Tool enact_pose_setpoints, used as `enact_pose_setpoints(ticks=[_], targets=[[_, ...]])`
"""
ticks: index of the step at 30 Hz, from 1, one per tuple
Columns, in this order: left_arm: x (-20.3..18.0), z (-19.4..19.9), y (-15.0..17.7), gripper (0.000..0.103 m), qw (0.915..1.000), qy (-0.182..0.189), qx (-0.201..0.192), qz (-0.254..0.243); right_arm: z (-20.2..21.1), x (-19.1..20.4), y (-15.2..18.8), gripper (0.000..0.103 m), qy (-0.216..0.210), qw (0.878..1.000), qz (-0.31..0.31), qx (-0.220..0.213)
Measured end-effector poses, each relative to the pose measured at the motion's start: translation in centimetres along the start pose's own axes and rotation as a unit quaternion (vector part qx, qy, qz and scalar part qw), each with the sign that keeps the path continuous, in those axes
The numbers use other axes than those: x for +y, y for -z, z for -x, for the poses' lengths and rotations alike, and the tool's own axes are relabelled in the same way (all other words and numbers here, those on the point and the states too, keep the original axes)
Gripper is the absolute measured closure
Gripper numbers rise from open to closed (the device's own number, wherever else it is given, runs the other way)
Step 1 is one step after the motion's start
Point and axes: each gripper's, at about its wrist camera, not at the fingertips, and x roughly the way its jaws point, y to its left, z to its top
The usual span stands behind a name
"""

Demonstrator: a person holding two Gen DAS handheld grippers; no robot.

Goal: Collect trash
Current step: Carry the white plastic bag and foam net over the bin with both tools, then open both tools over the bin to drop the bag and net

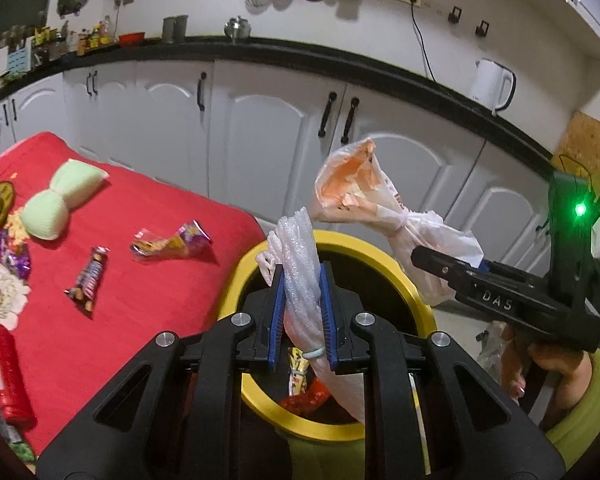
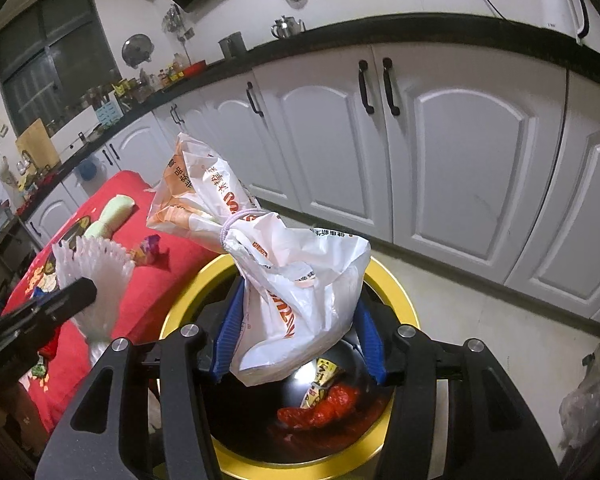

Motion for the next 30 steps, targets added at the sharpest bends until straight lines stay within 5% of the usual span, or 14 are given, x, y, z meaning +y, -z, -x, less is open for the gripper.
enact_pose_setpoints(ticks=[18,21,24,26,30], targets=[[-0.8,-4.2,1.2,0.089,0.9987,0.005,0.051,-0.002,-2.4,-2.3,1.3,0.049,-0.008,0.999,-0.024,0.037],[-0.4,-4.3,1.4,0.077,0.9984,0.002,0.055,0.005,-2.8,-2.3,1.4,0.045,-0.01,0.999,-0.025,0.043],[0.3,-4.3,1.4,0.055,0.9982,0.001,0.056,0.02,-3.0,-2.2,1.5,0.042,-0.011,0.999,-0.025,0.045],[0.7,-4.0,1.4,0.052,0.9981,-0.001,0.055,0.029,-3.1,-2.2,1.5,0.041,-0.011,0.999,-0.024,0.044],[1.3,-3.3,1.4,0.021,0.9979,-0.007,0.046,0.045,-2.9,-2.3,1.5,0.037,-0.007,0.999,-0.027,0.038]])
